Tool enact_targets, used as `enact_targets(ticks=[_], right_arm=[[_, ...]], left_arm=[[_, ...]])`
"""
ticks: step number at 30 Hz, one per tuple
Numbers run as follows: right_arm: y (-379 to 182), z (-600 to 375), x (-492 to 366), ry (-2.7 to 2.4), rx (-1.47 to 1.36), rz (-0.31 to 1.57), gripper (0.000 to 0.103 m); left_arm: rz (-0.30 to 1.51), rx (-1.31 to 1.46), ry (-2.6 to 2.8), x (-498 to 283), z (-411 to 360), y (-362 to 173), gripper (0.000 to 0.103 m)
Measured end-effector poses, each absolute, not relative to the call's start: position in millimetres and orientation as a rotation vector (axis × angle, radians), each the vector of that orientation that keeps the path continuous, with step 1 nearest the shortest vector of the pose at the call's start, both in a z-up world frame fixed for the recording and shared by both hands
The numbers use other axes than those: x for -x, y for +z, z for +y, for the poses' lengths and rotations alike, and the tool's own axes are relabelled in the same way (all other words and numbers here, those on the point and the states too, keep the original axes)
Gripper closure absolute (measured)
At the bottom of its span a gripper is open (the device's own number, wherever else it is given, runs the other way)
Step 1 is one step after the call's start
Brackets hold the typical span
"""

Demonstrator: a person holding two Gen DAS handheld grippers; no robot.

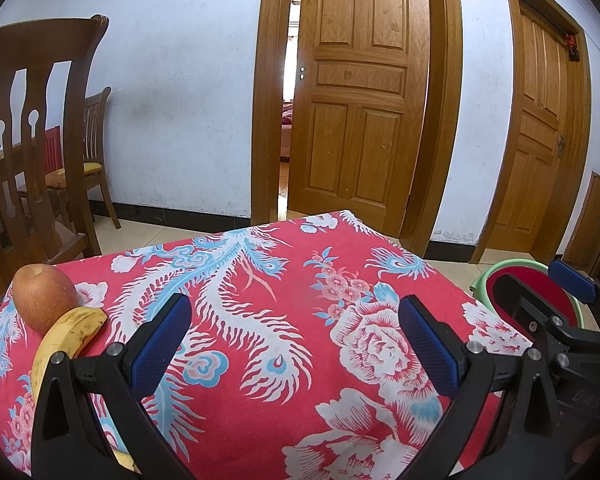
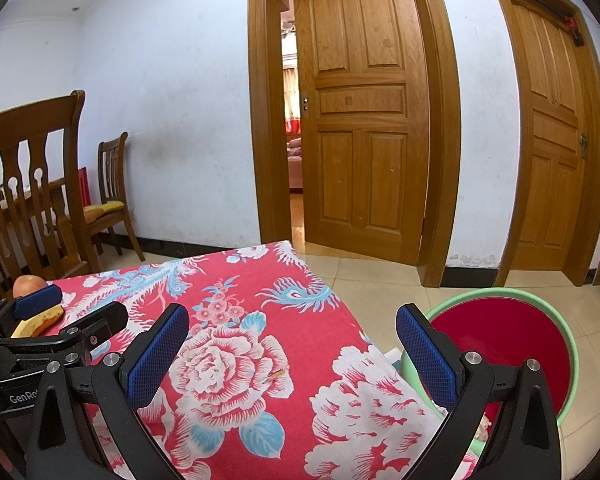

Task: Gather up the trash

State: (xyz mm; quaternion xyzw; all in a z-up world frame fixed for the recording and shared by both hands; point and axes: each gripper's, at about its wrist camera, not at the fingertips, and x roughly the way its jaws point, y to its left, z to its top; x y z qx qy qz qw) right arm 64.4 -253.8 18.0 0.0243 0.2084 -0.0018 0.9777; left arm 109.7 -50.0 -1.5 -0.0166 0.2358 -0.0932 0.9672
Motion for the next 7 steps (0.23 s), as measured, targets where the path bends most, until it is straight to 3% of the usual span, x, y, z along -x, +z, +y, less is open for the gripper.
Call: enact_targets(ticks=[7], right_arm=[[18.0, -253.9, -63.8, -0.003, -0.049, 0.419, 0.000]], left_arm=[[0.478, 0.034, -0.189, -110.1, -49.8, -1.3, 0.002]])
